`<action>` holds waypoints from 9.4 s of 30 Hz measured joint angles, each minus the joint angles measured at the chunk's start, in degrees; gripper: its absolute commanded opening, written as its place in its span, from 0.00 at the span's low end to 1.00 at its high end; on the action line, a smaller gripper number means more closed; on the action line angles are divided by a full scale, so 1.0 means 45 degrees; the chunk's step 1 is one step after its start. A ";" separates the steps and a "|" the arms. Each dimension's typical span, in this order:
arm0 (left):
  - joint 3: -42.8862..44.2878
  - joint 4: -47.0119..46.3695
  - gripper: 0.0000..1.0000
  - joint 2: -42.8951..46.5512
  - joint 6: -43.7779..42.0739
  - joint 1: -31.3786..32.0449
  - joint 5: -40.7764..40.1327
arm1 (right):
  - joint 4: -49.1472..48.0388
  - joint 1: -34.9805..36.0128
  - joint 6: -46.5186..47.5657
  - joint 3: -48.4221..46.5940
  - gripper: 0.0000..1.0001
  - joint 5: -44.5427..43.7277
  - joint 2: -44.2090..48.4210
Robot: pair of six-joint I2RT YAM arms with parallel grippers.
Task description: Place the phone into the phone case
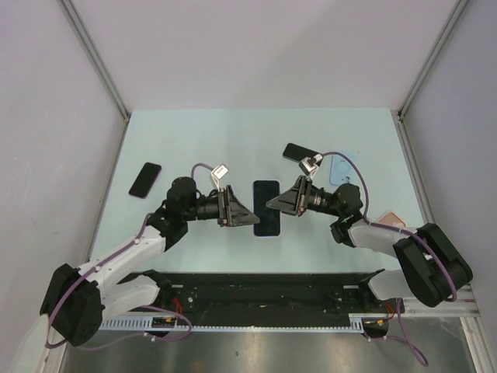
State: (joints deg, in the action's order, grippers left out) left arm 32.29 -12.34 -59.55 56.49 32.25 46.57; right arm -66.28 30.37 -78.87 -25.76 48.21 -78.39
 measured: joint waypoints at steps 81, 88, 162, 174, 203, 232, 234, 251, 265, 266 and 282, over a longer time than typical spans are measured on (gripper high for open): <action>0.2803 0.6411 0.00 -0.2749 -0.7305 0.0141 0.1817 | 1.6869 0.1175 1.4557 -0.5785 0.56 0.1020 0.0617; 0.2803 0.6591 0.00 -0.2778 -0.7587 0.0141 0.1982 | 1.7675 0.1574 1.5679 -0.5853 0.52 0.1277 -0.0068; 0.0117 0.3832 0.51 -0.3667 -0.3536 -0.0597 -0.4075 | 1.3610 0.6003 -0.1491 0.1088 0.14 -1.5630 0.3075; -0.0321 0.3721 0.21 -0.4143 -0.3507 -0.0282 -0.6052 | 1.3799 0.8500 -0.3128 0.1141 0.16 -1.6660 0.2045; 0.5173 0.2390 0.22 -1.0331 -0.3541 -0.0228 -0.5503 | 1.1089 0.5892 -0.1486 0.1175 0.35 -1.6140 -0.0078; 0.5493 0.8432 1.00 -0.2686 -0.5591 -0.1710 -0.8811 | 1.4304 -0.1457 1.3600 -0.5459 0.91 -1.2764 -0.0389; 0.4969 0.8563 1.00 -0.2220 -0.5707 -0.1875 -0.8922 | 1.4256 -0.2011 1.5008 -0.6460 0.91 -1.1978 -0.1491; 0.3847 0.8850 1.00 -0.1477 -0.6654 -0.1904 -0.9612 | 1.7233 -0.3361 2.2658 -1.3090 0.93 -0.7407 -0.8952; 0.3803 0.8840 0.98 -0.1627 -0.6810 -0.1923 -0.9656 | 2.0832 -0.4255 2.5213 -1.7170 0.93 -0.5901 -1.1642; 0.3803 0.8835 0.97 -0.1632 -0.6810 -0.1923 -0.9656 | 2.0871 -0.4269 2.5388 -1.7223 0.93 -0.5872 -1.1681; 0.3803 0.8762 0.94 -0.2006 -0.6887 -0.2021 -0.9632 | 2.1808 -0.4022 2.5650 -1.8428 0.61 -0.6314 -1.2415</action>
State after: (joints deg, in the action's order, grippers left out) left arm 49.41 27.09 -68.58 25.50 23.16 3.22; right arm 31.86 12.27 36.56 -108.68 19.79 -134.26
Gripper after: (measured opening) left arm 0.963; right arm 0.762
